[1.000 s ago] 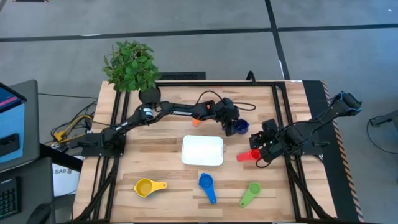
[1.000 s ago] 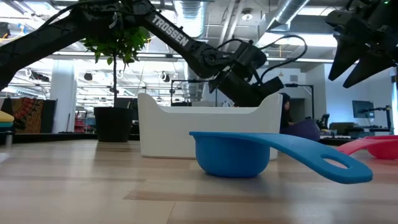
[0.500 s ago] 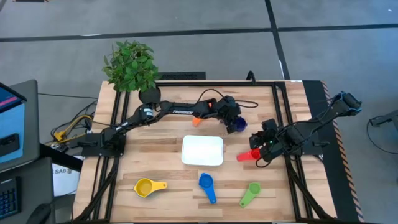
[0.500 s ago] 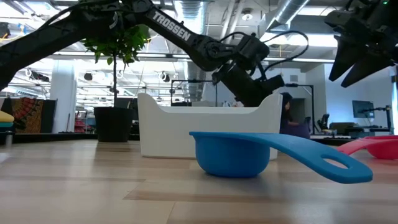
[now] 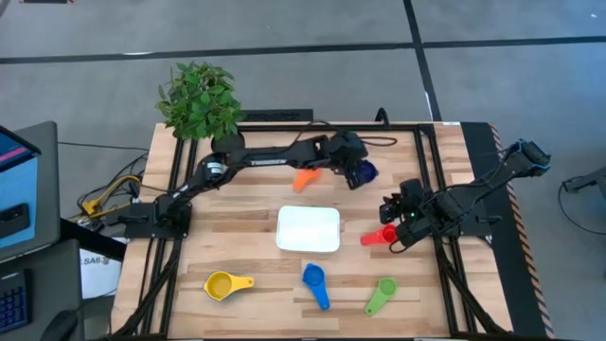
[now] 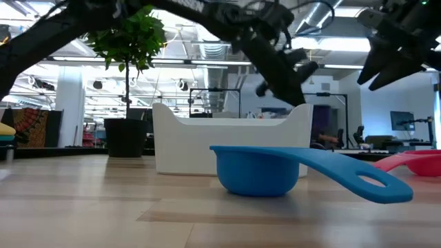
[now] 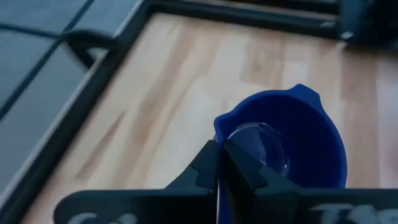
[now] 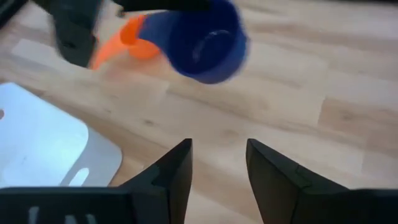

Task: Nest measuring cups in basket
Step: Stack the purple measuring cup into the yellow measuring cup

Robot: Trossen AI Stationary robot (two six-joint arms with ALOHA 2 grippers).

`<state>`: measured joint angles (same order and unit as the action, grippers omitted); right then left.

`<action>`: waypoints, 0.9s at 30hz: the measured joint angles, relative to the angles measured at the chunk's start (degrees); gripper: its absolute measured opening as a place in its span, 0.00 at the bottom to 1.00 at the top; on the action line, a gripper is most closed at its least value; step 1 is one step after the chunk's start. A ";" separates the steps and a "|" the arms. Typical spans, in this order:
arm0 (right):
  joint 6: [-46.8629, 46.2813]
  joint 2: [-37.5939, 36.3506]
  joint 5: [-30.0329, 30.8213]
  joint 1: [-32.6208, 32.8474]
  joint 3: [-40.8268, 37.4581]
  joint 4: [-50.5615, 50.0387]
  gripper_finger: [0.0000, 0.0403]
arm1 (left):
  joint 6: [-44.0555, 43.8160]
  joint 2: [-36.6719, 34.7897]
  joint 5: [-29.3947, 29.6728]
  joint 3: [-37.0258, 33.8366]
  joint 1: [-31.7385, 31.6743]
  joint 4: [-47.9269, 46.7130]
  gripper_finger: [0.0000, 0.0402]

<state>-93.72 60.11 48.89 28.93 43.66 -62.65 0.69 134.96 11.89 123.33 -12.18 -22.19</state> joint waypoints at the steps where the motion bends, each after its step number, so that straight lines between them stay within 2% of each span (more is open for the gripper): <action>1: 0.44 -0.04 1.24 0.00 0.00 -0.21 0.45 | -0.47 -1.08 1.45 0.00 0.01 -1.80 0.00; 6: 3.40 -0.92 6.86 -0.02 0.00 -0.23 0.50 | -2.46 -6.29 8.72 0.00 0.32 -11.37 0.00; 10: 8.65 -1.26 10.02 -0.02 0.00 3.69 0.54 | -4.96 -10.61 13.66 -2.33 1.90 -16.70 0.00; 14: 17.93 -0.76 12.79 -0.69 0.00 10.04 0.56 | -10.37 -16.97 18.70 -9.52 4.10 -18.75 0.00; 19: 29.23 -0.87 12.89 -3.95 -1.39 18.72 0.55 | -21.23 -27.93 28.86 -24.74 8.45 -18.44 0.00; 21: 35.81 -1.40 10.67 -6.05 -2.91 25.75 0.55 | -27.80 -32.83 32.08 -31.84 10.68 -16.81 0.00; 23: 44.69 -1.74 5.58 -9.12 -4.96 37.14 0.55 | -35.46 -37.61 35.54 -38.54 13.41 -16.91 0.00; 25: 55.00 -1.65 -2.78 -12.50 -7.57 51.25 0.55 | -42.79 -42.03 39.04 -44.49 16.46 -16.45 0.00; 27: 63.50 -0.48 -14.64 -15.95 -10.06 67.63 0.55 | -49.91 -46.05 42.57 -49.58 19.93 -16.31 0.00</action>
<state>-30.22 59.63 34.26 12.98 33.59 4.98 -49.22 88.91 54.47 73.75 7.75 -38.50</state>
